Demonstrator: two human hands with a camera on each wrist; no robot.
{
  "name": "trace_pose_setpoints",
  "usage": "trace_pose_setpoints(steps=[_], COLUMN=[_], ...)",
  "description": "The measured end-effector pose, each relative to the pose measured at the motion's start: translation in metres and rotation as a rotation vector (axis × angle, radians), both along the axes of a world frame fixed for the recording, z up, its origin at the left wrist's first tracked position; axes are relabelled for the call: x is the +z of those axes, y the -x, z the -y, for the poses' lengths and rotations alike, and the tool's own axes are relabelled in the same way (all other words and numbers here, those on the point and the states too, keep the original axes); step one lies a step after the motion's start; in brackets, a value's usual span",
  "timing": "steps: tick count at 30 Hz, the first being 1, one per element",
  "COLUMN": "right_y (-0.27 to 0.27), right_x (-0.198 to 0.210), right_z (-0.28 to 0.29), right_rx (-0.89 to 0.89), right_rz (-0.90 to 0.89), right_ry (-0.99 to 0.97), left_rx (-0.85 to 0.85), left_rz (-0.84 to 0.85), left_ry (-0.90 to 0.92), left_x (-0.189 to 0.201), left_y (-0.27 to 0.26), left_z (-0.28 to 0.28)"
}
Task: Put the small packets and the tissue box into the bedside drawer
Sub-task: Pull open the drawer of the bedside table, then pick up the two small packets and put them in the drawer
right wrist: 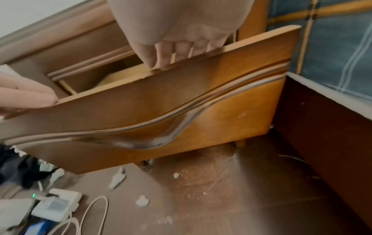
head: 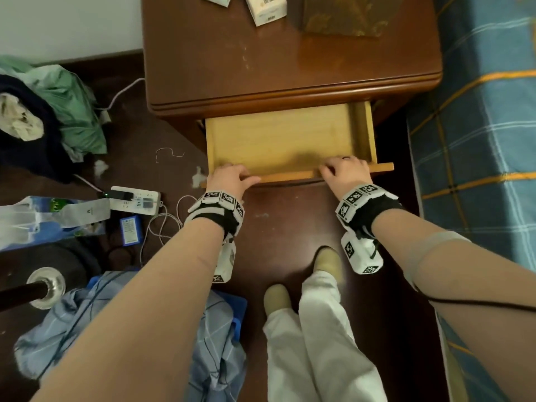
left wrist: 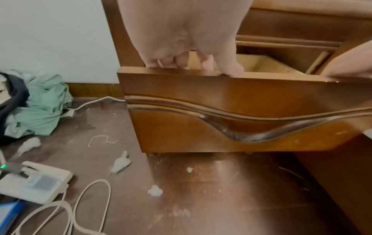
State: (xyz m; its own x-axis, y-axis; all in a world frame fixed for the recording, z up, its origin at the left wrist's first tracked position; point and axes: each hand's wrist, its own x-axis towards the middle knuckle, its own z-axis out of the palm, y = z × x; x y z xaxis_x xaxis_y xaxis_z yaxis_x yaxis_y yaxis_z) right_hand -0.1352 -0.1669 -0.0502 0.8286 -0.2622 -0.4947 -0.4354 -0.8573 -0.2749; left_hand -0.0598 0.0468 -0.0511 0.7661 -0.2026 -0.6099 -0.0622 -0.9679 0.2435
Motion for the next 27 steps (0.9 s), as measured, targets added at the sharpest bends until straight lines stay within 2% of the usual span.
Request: trace_pose_setpoints(steps=[3,9,11,13,17,20,24,27], right_y=[0.027,0.031,0.022,0.008,-0.038,-0.09,-0.165,-0.218], right_x=[0.001,0.007,0.017,0.032,0.076,0.111,0.143,0.146], right_z=[-0.009,-0.016,-0.015,-0.016,-0.018,-0.022,-0.032,-0.035], right_rx=[0.006,0.005,0.059,0.109,0.083,0.074,0.048,-0.063], right_rz=[-0.063,-0.092,-0.035,0.09,0.366,0.496,0.492,0.345], right_ry=[0.003,-0.003,-0.016,-0.05,-0.184,-0.266,-0.321,-0.312], left_rx=[-0.018,-0.131,-0.138,-0.139,-0.029,0.096,0.281,0.417], left_rz=[-0.107,-0.099,-0.065,0.052,0.271,0.392,0.424,0.408], left_ry=[0.0,-0.066,-0.039,0.04,0.133,0.179,0.231,0.291], left_x=[0.004,0.011,0.02,0.033,0.071,0.099,0.129,0.135], left_y=[0.024,0.039,0.034,0.026,-0.007,-0.049,-0.118,-0.172], left_z=[-0.011,-0.007,-0.005,-0.003,0.007,0.02,0.038,0.044])
